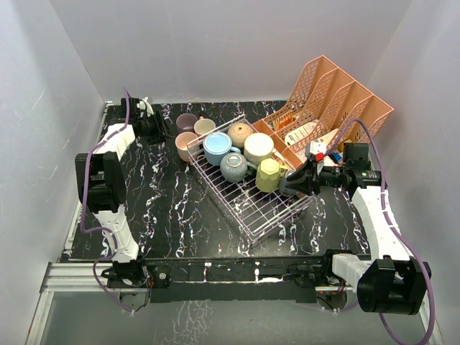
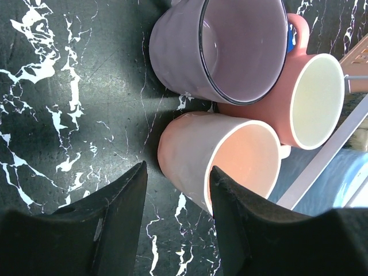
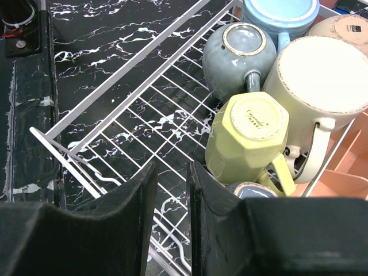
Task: Load the cups into the dish rack
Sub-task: Pick up the cup at the center of the board.
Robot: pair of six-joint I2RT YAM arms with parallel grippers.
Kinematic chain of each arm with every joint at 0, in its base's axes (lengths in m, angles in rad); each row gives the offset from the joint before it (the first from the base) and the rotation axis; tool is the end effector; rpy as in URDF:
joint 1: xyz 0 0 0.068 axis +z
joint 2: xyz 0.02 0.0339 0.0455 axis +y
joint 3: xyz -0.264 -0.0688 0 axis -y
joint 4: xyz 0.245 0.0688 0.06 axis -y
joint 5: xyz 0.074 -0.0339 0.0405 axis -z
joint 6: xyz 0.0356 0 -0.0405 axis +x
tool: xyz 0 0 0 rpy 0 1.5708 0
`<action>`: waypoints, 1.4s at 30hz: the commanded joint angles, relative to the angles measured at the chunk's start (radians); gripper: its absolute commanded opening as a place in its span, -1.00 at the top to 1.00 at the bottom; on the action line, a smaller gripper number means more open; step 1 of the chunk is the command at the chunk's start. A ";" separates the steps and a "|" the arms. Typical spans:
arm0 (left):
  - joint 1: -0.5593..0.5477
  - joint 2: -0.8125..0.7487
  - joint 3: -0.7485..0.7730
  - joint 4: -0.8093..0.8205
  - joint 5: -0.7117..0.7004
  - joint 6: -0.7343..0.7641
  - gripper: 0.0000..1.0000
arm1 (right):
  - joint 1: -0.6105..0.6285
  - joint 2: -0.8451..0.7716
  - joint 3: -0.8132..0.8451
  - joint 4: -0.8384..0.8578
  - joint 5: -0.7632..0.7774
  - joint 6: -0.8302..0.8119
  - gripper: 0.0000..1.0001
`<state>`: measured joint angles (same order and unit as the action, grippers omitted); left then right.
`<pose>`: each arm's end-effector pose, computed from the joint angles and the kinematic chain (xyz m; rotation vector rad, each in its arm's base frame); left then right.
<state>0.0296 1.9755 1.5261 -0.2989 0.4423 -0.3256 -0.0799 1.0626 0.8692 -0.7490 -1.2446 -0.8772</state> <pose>0.4488 -0.0020 0.2315 -0.1851 2.3134 -0.6621 0.1958 0.0182 0.2868 -1.1378 1.5681 0.9192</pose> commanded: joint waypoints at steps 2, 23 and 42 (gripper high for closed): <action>-0.028 -0.029 0.043 -0.025 0.004 0.018 0.08 | -0.005 -0.015 -0.004 0.048 -0.010 0.004 0.40; -0.180 0.048 0.193 -0.203 -0.285 0.213 0.35 | -0.005 -0.017 -0.008 0.053 -0.004 0.006 0.39; -0.211 0.094 0.223 -0.239 -0.390 0.292 0.38 | -0.006 -0.018 -0.009 0.054 0.000 0.006 0.40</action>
<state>-0.1791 2.0586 1.7222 -0.5198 0.0662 -0.0555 -0.0799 1.0626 0.8673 -0.7296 -1.2362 -0.8761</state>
